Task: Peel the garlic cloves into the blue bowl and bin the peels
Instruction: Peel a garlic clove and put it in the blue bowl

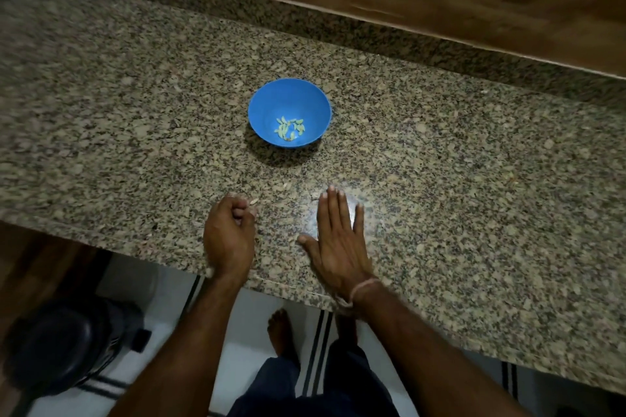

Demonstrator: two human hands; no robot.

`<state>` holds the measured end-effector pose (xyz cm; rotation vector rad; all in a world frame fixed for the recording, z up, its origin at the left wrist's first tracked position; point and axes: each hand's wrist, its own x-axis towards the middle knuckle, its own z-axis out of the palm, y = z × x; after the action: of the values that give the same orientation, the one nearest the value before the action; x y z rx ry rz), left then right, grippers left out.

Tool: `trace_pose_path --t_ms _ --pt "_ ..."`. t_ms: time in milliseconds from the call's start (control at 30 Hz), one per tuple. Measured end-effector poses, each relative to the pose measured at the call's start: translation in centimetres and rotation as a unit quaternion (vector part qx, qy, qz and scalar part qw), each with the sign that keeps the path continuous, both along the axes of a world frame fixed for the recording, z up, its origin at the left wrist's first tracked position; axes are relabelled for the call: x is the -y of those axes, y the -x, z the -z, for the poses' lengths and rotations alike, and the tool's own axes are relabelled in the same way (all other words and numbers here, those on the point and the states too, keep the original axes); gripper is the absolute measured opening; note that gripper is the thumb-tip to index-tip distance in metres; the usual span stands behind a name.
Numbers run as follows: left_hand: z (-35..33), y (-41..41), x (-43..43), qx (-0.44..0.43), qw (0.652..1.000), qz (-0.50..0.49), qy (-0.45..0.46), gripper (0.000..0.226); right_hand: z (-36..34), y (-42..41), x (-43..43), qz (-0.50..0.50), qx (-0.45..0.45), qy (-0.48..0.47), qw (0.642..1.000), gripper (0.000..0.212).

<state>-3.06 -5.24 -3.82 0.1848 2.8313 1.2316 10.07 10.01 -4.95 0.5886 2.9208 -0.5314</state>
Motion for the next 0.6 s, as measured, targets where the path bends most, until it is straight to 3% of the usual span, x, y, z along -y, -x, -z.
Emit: trace_pose_path --t_ms 200,367,600 --pt "-0.2 -5.1 0.1 0.019 0.999 -0.040 0.022 0.014 0.0 -0.6 -4.4 0.007 0.015 -0.004 1.000 0.095" --pt "-0.8 -8.3 -2.1 0.053 0.997 -0.061 0.005 0.016 0.6 1.7 -4.7 -0.104 -0.014 -0.003 0.994 0.091" --pt "-1.3 -9.8 -3.6 0.090 0.977 -0.159 -0.111 0.017 0.2 5.8 -5.6 -0.265 -0.074 0.077 0.958 0.077"
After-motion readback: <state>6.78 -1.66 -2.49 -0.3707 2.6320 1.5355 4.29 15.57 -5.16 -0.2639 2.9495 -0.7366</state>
